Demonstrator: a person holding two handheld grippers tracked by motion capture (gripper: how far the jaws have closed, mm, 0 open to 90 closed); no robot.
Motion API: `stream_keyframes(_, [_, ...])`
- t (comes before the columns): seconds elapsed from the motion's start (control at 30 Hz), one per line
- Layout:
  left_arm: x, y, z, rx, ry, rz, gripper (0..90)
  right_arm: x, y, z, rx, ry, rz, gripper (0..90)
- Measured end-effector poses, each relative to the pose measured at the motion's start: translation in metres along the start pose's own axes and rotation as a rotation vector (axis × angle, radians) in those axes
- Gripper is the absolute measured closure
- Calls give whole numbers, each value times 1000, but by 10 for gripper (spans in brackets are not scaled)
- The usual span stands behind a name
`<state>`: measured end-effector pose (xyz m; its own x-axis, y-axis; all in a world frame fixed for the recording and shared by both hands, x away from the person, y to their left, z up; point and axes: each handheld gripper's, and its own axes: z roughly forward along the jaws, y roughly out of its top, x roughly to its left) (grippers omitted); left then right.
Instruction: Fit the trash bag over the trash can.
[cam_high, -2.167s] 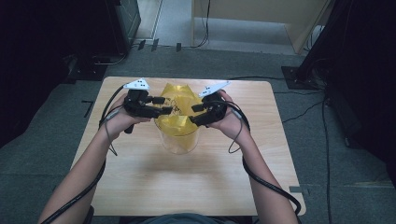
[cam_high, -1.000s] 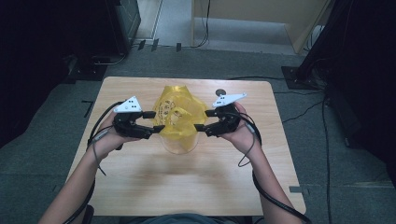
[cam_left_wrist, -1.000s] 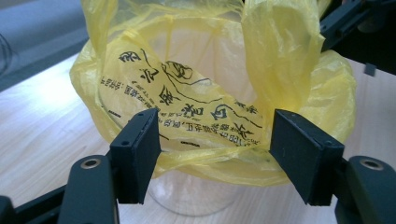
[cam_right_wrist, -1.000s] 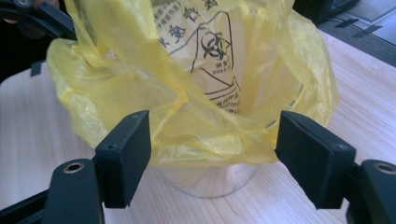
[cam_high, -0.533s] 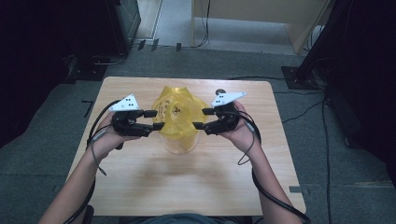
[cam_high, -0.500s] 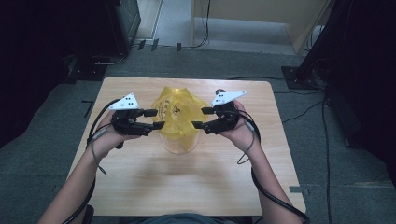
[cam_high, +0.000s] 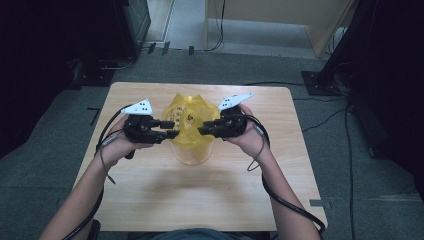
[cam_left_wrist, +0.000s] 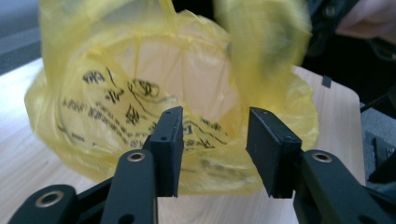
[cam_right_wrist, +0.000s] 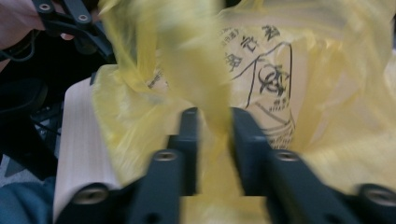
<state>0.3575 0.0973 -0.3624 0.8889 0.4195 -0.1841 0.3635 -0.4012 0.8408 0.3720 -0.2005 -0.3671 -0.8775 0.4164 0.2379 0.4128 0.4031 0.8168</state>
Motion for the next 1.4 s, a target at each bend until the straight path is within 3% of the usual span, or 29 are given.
stream_keyframes(0.17, [-5,-8,-7,8,-6,-11,572,12,-4,-14,17,-25,5,878])
stream_keyframes(0.37, [-11,-15,-8,34,-8,-14,598,20,-15,-25,32,-18,24,880])
stream_keyframes(0.57, [-12,-20,-5,36,-2,-16,609,20,-27,-18,96,-13,33,885])
stream_keyframes(0.9, [-9,-26,-2,25,46,-24,592,20,-29,-12,128,-14,15,900])
stream_keyframes(0.97, [-9,-27,-1,24,52,-26,593,21,-31,-9,174,-33,-2,900])
stream_keyframes(1.0, [-8,-27,-1,23,48,-32,598,21,-34,-4,234,-72,-28,900])
stream_keyframes(1.03, [-9,-28,0,20,57,-33,613,21,-37,1,270,-95,-61,899])
stream_keyframes(1.13, [-5,-30,0,6,85,-58,746,15,-44,10,234,-56,-44,891])
stream_keyframes(1.23, [-1,-33,1,-3,83,-88,823,13,-45,9,223,-65,-49,888])
stream_keyframes(1.27, [2,-35,2,-7,80,-100,870,9,-47,8,211,-67,-30,884])
stream_keyframes(1.4, [5,-41,9,30,82,-131,897,4,-51,8,207,-64,-12,876])
